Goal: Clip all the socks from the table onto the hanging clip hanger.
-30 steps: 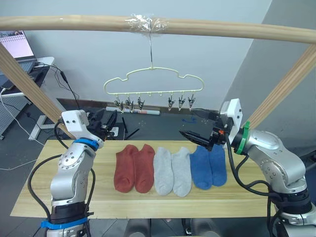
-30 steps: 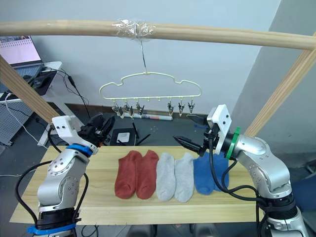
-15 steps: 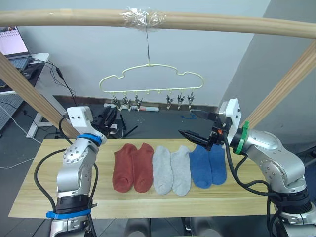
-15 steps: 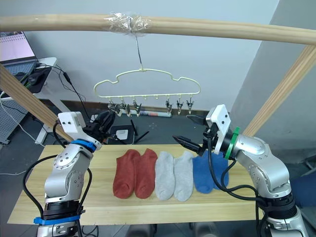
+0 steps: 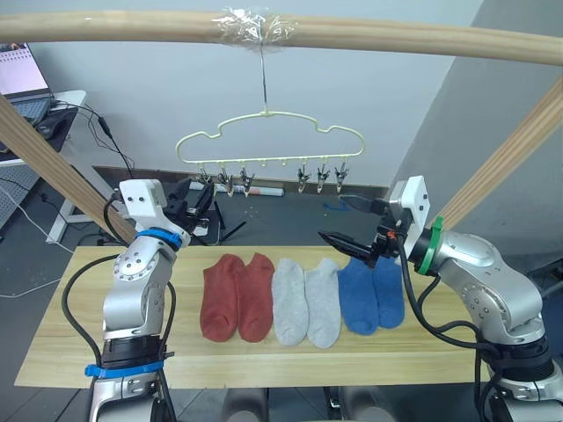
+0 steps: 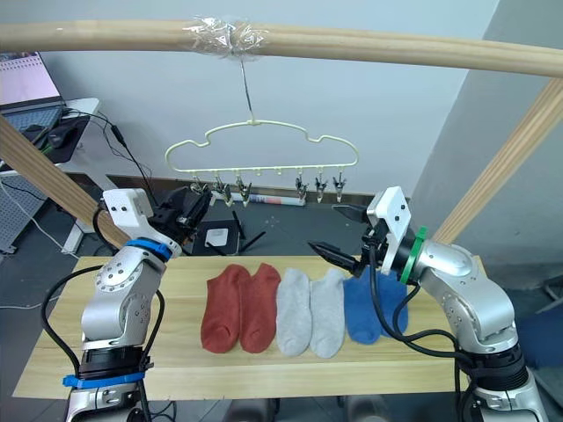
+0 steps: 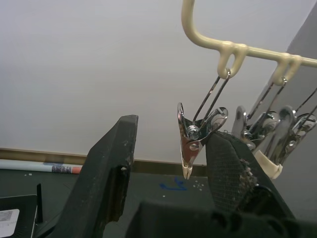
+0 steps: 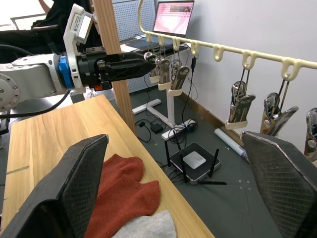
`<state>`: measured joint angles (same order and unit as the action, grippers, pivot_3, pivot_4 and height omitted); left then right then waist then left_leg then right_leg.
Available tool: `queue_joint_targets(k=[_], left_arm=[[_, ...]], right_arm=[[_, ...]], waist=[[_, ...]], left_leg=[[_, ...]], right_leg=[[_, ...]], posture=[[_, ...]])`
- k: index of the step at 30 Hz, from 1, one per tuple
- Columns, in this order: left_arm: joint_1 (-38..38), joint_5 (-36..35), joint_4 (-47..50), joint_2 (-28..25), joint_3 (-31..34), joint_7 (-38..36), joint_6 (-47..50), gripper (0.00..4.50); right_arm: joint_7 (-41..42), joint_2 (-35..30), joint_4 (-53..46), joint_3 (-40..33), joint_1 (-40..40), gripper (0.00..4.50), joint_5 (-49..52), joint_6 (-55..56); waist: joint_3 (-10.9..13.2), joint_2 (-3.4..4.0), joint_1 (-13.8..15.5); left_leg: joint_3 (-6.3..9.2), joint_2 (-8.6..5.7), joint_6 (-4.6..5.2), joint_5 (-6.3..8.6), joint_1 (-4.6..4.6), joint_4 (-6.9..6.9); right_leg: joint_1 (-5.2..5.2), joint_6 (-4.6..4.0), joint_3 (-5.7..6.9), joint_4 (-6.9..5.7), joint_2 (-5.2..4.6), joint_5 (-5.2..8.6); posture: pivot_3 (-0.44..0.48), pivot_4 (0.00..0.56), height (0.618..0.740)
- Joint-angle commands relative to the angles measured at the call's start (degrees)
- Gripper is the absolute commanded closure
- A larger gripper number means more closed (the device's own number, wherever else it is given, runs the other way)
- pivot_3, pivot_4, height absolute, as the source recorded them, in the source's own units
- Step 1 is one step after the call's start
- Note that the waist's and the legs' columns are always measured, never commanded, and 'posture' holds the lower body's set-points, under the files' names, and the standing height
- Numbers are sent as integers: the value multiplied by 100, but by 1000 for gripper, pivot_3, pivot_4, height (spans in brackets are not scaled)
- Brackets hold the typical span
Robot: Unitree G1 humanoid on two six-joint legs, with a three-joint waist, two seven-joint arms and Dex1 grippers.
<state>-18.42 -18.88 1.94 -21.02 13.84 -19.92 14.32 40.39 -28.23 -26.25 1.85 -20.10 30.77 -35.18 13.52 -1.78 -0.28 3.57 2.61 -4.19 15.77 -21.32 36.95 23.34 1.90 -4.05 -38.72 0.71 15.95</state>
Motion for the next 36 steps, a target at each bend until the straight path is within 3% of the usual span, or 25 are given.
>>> queue_joint_targets(k=[1,24,33,36], left_arm=[[-151,-37,53,-19,13,-95,-161,2084],[-386,-194,98,68,35,-212,-110,2084],[-414,-246,187,54,33,-299,-89,4268],[-424,-244,219,35,42,-317,-68,4446]], right_arm=[[2,31,-264,-58,-57,0,151,60],[-179,60,-485,-65,-138,0,458,-216],[-335,38,-560,-61,-148,0,544,-375],[-335,-2,-539,-67,65,0,458,-306]], waist=[[1,0,0],[21,5,0],[29,8,0],[30,8,0]], left_leg=[[2,0,0,0,-5,0],[36,-1,-1,-1,-47,2],[38,-1,-1,-1,-49,2],[38,-1,-1,-1,-49,2]], right_leg=[[4,0,2,0,0,0],[26,-25,34,11,-1,-15],[27,-25,35,11,-1,-15],[27,-24,37,11,-1,-14]], posture=[[48,234,740],[43,237,740],[46,236,740],[46,236,740]])
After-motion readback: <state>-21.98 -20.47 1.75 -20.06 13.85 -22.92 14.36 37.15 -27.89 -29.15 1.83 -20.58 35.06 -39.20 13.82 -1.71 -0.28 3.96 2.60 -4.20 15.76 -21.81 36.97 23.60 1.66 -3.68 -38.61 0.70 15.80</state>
